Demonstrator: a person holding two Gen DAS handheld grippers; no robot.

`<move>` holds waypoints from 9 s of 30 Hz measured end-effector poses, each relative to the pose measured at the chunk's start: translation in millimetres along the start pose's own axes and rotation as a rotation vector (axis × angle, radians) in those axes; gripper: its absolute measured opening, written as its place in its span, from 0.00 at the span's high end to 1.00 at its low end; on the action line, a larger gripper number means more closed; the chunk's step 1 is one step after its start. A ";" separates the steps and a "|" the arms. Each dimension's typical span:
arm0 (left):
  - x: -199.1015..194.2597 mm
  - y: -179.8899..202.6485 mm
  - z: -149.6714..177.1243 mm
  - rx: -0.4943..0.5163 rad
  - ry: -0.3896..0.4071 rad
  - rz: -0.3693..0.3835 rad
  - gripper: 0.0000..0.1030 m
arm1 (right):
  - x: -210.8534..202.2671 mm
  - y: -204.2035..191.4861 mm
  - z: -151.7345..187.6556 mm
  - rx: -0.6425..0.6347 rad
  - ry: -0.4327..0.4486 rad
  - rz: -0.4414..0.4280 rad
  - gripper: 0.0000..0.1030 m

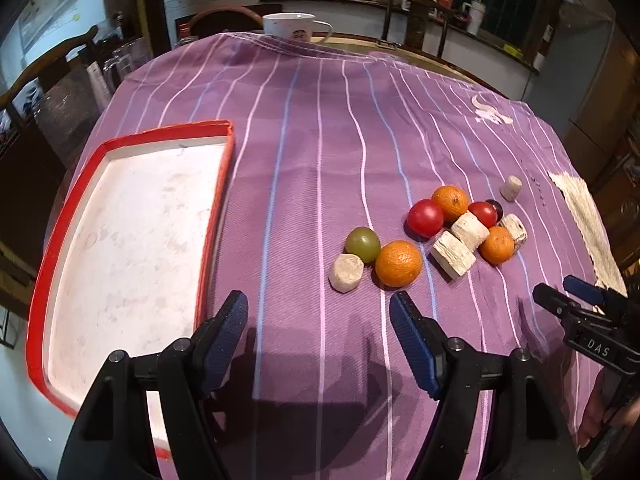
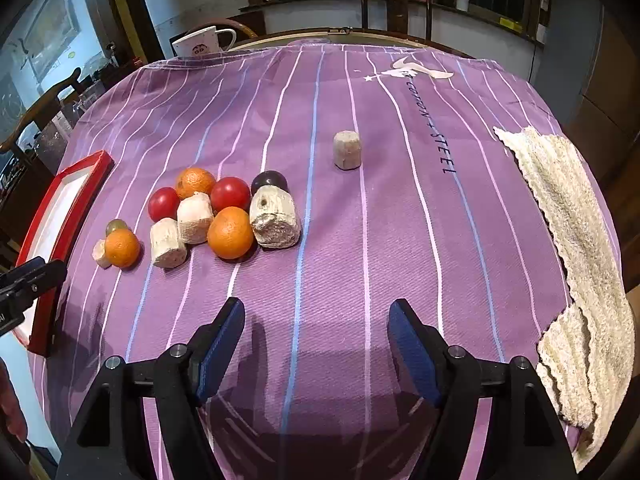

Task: Organize fruits
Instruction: 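Grasp the round beige cork piece with the left tool while the right tool grasps the rough white block, then carry both held pieces over the red-rimmed tray and open both tools, then grasp a tangerine with the left tool while the right tool grasps the standing cork cylinder, then carry the tangerine and cork cylinder into the tray and open both tools, then move both open tools back toward the remaining fruit cluster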

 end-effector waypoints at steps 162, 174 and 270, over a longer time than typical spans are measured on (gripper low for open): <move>23.4 25.0 -5.9 -0.075 -0.085 0.116 0.32 | 30.2 18.4 -91.4 0.075 0.014 -0.118 0.63; 51.5 36.8 -9.3 -0.054 -0.110 0.110 0.38 | 63.7 16.9 -109.4 0.014 -0.001 -0.082 0.63; -37.9 -215.3 -29.0 -0.318 -0.019 -0.132 0.40 | 15.9 -290.0 -41.7 -0.133 -0.054 -0.403 0.72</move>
Point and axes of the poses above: each gripper's, at about its wrist camera, not at the fingertips, and x roughly the way its jaws point, y to its right, z to its underside, the point moved 7 cm from there along x, roughly the way its jaws point, and after that the axes turned 4 degrees about x, right-handed, at the moved point
